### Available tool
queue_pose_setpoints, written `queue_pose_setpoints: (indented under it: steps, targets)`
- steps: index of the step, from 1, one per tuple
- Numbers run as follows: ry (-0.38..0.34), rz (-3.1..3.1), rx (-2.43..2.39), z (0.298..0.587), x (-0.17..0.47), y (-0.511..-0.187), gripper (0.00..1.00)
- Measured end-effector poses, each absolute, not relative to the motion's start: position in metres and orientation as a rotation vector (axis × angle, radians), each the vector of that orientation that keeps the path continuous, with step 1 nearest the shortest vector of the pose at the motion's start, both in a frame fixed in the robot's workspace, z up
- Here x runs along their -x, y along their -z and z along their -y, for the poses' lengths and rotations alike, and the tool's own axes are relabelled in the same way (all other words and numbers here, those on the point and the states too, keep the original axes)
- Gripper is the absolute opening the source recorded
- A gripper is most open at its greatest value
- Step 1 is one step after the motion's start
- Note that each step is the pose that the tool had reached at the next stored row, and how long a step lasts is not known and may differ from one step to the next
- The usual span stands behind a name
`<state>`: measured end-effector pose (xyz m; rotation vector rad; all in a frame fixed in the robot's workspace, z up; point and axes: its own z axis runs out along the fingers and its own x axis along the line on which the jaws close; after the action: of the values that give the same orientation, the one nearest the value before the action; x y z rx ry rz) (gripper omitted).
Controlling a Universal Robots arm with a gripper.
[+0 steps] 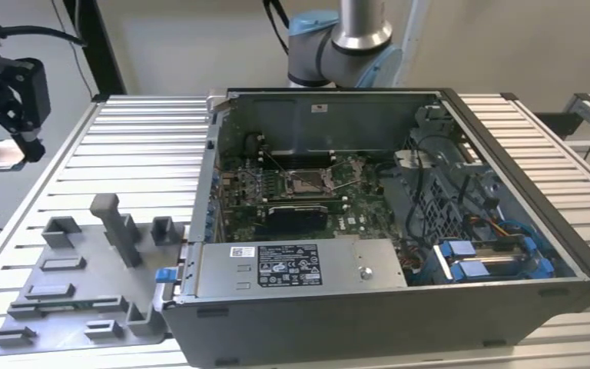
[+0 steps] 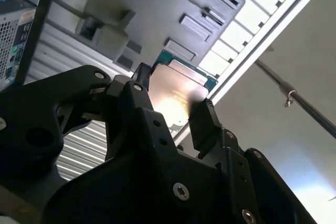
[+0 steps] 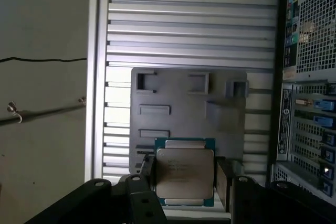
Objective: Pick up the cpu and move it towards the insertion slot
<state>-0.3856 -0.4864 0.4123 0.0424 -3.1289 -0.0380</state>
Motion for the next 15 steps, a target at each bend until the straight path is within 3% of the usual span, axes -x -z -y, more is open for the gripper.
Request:
queue_pose_setpoints:
  steps: [15]
  targets:
    - [0.038, 3.129, -0.043, 0.481, 0.337, -0.412, 0.0]
